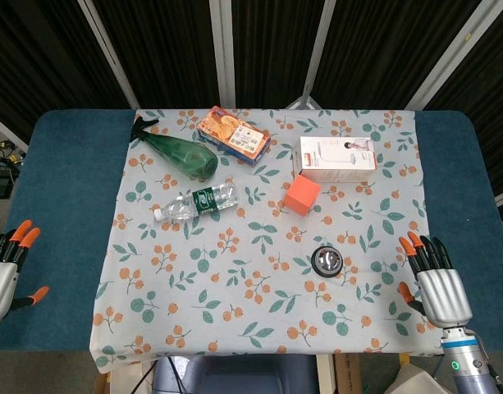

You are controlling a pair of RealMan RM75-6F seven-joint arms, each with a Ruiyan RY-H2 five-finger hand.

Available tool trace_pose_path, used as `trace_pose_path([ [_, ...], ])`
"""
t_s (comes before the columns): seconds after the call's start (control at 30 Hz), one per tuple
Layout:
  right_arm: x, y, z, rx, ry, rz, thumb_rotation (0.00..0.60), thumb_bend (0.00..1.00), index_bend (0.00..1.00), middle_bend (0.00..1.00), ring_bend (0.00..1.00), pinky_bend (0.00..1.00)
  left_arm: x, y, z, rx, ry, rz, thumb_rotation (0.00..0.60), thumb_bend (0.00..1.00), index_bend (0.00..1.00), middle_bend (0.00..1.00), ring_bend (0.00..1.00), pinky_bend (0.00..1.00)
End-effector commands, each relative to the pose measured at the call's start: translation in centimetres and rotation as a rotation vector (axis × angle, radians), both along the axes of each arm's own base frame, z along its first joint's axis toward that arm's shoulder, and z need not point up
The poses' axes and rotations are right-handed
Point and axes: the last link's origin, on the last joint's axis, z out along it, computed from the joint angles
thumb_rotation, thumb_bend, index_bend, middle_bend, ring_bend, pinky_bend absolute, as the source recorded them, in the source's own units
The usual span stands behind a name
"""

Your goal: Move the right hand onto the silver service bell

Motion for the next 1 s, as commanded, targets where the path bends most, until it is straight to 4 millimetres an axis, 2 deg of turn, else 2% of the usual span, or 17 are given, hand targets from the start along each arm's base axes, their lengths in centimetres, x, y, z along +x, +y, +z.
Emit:
trace_pose_path([
  [0.03, 0.0, 0.0, 0.0, -0.001, 0.0, -0.002, 0.6, 0.43, 0.0, 0.0, 0.0, 0.0, 0.0, 0.0, 0.0, -0.001, -0.001, 0.0, 0.6, 0.01, 0.0, 0.0, 0.0, 0.0],
  [0.43, 0.3, 0.5, -0.6, 0.044, -0.008, 0.006, 0.6, 0.43, 0.0, 0.0, 0.0, 0.0, 0.4, -0.3, 0.1, 0.009, 0.002, -0.016, 0.6, 0.01, 0.0, 0.0, 0.0, 0.0],
  [0.73, 1.2, 0.3, -2.3, 0.113, 0.002, 0.026, 0.6, 0.43, 0.0, 0.0, 0.0, 0.0, 0.4, -0.3, 0.3, 0.018, -0.004, -0.013, 0.6, 0.01, 0.0, 0.0, 0.0, 0.0],
  [0.8, 1.7, 0.1, -2.8, 0.125, 0.0, 0.039, 0.6, 0.49, 0.0, 0.0, 0.0, 0.0, 0.4, -0.3, 0.3, 0.019, -0.005, -0.01, 0.6, 0.01, 0.0, 0.0, 0.0, 0.0],
  [0.87, 2.2, -0.3, -3.4, 0.14, -0.007, 0.048, 0.6, 0.72, 0.0, 0.0, 0.0, 0.0, 0.3, -0.2, 0.3, 0.019, -0.006, -0.008, 0.6, 0.01, 0.0, 0.0, 0.0, 0.0],
  [0.93, 2.8, -0.6, -4.0, 0.155, -0.021, 0.054, 0.6, 0.89, 0.0, 0.0, 0.0, 0.0, 0.4, -0.2, 0.3, 0.018, -0.007, -0.007, 0.6, 0.01, 0.0, 0.0, 0.0, 0.0],
  [0.97, 3.0, -0.9, -4.4, 0.164, -0.027, 0.056, 0.6, 0.96, 0.0, 0.0, 0.0, 0.0, 0.4, -0.2, 0.3, 0.018, -0.007, -0.005, 0.6, 0.01, 0.0, 0.0, 0.0, 0.0],
  [1.0, 3.3, -1.1, -4.8, 0.172, -0.027, 0.057, 0.6, 0.98, 0.0, 0.0, 0.0, 0.0, 0.3, -0.2, 0.3, 0.017, -0.006, -0.004, 0.6, 0.01, 0.0, 0.0, 0.0, 0.0],
])
